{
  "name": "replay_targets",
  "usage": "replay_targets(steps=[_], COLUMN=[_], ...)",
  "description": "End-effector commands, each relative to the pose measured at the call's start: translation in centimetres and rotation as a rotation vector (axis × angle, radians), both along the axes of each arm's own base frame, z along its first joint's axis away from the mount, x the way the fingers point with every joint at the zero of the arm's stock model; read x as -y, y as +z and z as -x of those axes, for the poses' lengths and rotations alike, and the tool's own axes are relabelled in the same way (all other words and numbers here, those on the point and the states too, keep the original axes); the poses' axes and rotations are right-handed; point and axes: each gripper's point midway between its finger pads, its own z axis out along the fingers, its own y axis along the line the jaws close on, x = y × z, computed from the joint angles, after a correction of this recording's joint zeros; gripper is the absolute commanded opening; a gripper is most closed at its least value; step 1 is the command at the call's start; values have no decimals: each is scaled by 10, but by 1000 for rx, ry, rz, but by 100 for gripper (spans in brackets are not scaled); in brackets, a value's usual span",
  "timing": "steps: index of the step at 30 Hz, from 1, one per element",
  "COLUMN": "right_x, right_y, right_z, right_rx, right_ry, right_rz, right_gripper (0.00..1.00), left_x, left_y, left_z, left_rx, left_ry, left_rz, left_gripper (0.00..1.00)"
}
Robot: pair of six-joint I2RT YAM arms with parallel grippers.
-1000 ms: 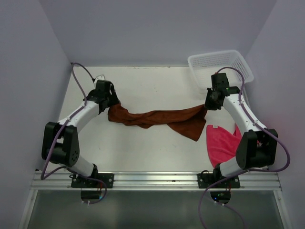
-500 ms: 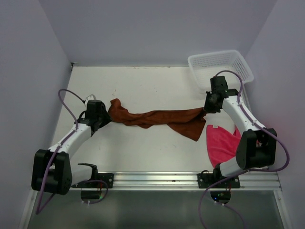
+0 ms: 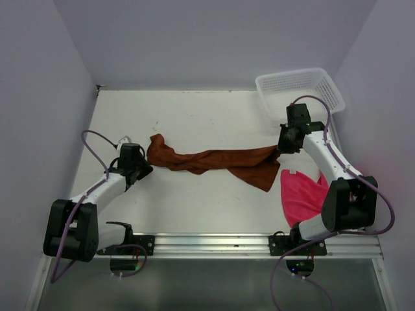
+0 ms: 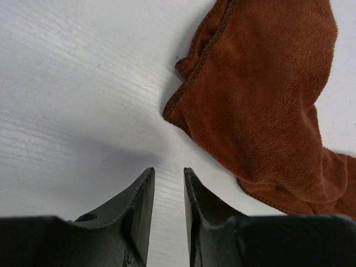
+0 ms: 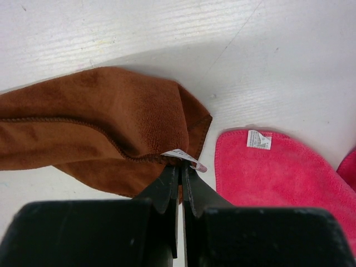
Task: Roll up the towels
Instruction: Flatten the towel
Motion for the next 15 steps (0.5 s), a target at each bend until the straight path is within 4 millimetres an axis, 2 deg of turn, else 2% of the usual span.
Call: replay_targets(steps=[1, 5, 10, 11, 15], right_x=[-4, -4, -3, -3, -3], right_y=[9, 8, 7, 7, 7], right_z=[-3, -4, -4, -4, -5], right_rx=[48, 43, 44, 45, 44], right_ry=[22, 23, 22, 21, 20], right_rz=[-12, -10, -4, -1, 0], right_gripper=[0, 0, 0, 0, 0], left_x=[-1, -5, -7, -8, -9], left_y=[13, 13, 1, 5, 7], left_z=[-24, -32, -36, -43, -48], left_rx=[101, 100, 56, 86, 104], left_ry=[14, 23, 17, 21, 24], left_rz=[6, -19, -42, -39, -41], left_gripper=[32, 32, 31, 31, 31])
